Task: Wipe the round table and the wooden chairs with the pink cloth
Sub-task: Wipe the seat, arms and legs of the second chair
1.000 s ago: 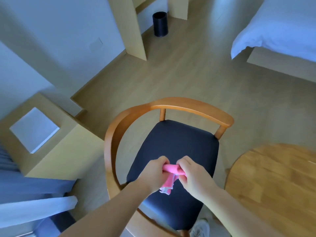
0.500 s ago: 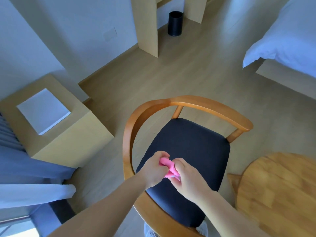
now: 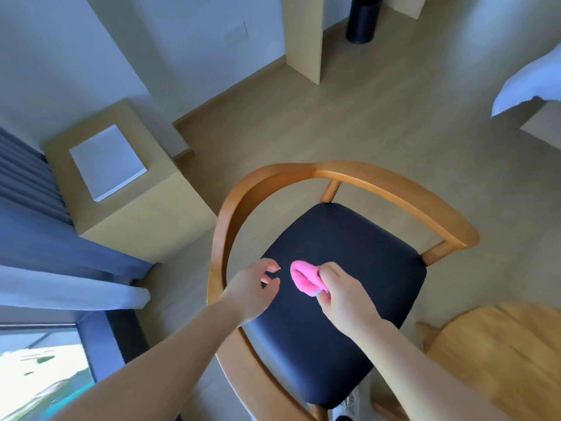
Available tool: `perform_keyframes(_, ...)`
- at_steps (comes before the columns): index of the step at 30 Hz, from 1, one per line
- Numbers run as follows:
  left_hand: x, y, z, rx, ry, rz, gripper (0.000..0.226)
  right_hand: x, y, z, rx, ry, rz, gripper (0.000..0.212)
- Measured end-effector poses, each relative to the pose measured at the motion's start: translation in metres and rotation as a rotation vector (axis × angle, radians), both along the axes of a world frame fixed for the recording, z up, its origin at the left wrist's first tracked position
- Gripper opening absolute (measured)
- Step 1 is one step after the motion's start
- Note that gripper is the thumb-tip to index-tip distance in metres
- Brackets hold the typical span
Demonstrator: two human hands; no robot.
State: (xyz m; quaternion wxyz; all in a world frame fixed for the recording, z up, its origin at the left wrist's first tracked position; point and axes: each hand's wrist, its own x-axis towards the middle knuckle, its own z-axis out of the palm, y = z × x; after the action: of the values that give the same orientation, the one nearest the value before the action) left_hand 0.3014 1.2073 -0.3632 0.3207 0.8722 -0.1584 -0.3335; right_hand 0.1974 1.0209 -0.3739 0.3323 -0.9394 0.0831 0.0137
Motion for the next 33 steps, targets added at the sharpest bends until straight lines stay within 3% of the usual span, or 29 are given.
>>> perform_keyframes(4, 0.01, -0.002, -0.009, 0.313, -0.249, -0.154, 0.03, 0.015, -0.039, -0.02, 0.012, -0.014, -0.009, 0.016)
perform_keyframes(9, 0.054, -0.01, -0.021, 0.481, -0.591, -0.382, 0.034, 0.057, -0.074, -0.057, 0.067, -0.073, -0.128, 0.018)
perform_keyframes(12, 0.081, -0.007, -0.03, 0.637, -0.699, -0.591, 0.044, 0.094, -0.089, -0.082, 0.129, -0.108, -0.253, 0.019)
perform_keyframes(14, 0.097, -0.001, -0.035, 0.707, -0.744, -0.621, 0.05, 0.118, -0.091, -0.101, 0.177, -0.11, -0.304, 0.021)
perform_keyframes(19, 0.143, 0.001, -0.028, 0.748, -0.826, -0.473, 0.052, 0.182, -0.088, -0.141, 0.241, -0.203, -0.438, 0.009)
perform_keyframes(25, 0.143, 0.009, -0.016, 0.649, -0.881, -0.659, 0.035, 0.248, -0.073, -0.158, 0.357, -0.327, -0.639, 0.014)
perform_keyframes(33, 0.137, 0.038, -0.006, 0.654, -0.814, -0.671, 0.029, 0.263, 0.004, -0.163, 0.364, -0.41, -0.418, 0.026)
